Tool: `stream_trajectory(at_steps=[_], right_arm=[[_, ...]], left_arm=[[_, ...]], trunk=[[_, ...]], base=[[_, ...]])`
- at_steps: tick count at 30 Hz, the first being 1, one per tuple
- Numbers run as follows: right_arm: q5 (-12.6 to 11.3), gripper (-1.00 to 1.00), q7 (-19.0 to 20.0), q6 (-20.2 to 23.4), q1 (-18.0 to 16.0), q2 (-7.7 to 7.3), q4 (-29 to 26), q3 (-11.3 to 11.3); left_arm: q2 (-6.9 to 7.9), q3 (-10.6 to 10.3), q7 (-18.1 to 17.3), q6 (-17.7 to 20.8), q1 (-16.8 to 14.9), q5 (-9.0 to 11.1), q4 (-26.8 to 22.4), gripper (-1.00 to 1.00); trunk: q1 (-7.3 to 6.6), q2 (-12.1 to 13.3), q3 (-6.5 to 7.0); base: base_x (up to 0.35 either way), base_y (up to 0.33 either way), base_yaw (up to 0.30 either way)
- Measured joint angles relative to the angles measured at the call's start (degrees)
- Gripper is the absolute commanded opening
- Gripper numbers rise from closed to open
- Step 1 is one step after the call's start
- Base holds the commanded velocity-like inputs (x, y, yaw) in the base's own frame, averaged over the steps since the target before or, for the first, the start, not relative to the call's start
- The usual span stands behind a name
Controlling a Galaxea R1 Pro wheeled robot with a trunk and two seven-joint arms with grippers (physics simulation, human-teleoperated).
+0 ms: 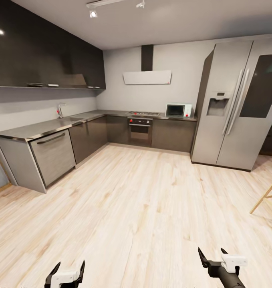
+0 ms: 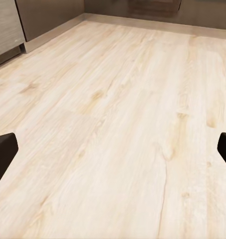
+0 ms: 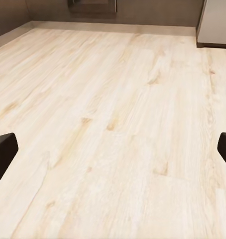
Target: Put the three can of soda from the living room inside the tash can in the kitchen.
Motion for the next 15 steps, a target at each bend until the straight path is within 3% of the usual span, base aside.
stream_trajectory(at_steps=[15], right_arm=[[0.0, 1.0, 0.1, 0.0, 0.0, -0.06, 0.0, 0.0]], left_arm=[[-0.01, 0.0, 0.0, 0.0, 0.0, -0.2, 0.1, 1.0]], trunk=[[0.0, 0.0, -1.29]], base=[[0.0, 0.0, 0.0]])
